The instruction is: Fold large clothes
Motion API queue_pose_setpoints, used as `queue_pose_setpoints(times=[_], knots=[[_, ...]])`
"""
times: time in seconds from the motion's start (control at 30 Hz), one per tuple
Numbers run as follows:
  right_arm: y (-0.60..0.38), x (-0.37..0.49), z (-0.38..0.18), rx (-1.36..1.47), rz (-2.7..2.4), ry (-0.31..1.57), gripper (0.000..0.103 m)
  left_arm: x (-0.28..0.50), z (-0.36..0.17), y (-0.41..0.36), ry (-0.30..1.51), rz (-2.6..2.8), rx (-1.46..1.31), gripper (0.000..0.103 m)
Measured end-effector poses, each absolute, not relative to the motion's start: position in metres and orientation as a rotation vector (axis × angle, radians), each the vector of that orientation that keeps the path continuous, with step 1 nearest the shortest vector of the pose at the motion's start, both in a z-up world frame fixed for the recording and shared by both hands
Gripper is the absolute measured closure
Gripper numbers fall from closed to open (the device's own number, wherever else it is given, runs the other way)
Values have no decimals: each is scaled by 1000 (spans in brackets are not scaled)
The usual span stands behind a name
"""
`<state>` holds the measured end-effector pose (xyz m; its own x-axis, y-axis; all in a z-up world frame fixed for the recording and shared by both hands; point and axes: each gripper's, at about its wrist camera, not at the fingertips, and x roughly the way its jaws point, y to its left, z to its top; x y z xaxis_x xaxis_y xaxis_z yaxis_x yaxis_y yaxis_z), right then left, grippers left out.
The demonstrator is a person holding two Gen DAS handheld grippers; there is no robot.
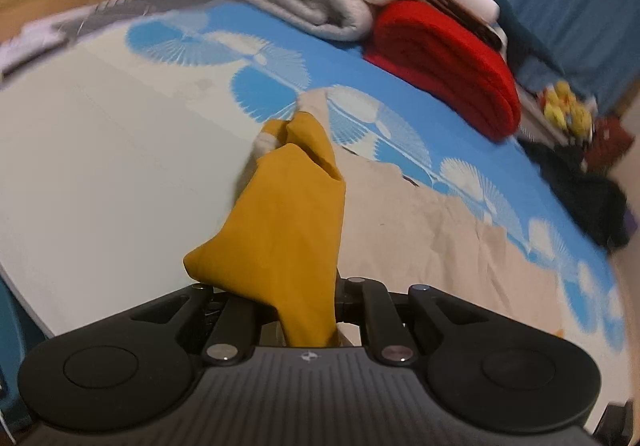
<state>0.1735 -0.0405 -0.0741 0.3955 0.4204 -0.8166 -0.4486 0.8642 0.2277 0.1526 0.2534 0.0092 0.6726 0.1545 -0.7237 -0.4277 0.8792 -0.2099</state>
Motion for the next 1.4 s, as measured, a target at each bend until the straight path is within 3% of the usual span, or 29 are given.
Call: queue_pose_setpoints(times=[0.1,0.53,0.97,1.13,1.3,1.33,1.4], knots=[[-38,177,-73,9,521,1040,35,157,14,241,757,342,-340,90],[-115,156,-32,62,442,923,36,174,30,177,708,306,-203,91],[-273,118,5,172,204,754,36,191,40,-25,610,-25,50,94],[-340,99,3,234,31,717,36,196,12,-116,668,-178,163,94],[-383,84,-5,281,-75,710,36,187,-59,-201,801,-355,390,94],[-388,82,-6,283,-83,709,36,186,-74,-208,832,-377,433,91],[-396,78,-6,287,-92,706,36,184,-100,-218,892,-414,474,75]])
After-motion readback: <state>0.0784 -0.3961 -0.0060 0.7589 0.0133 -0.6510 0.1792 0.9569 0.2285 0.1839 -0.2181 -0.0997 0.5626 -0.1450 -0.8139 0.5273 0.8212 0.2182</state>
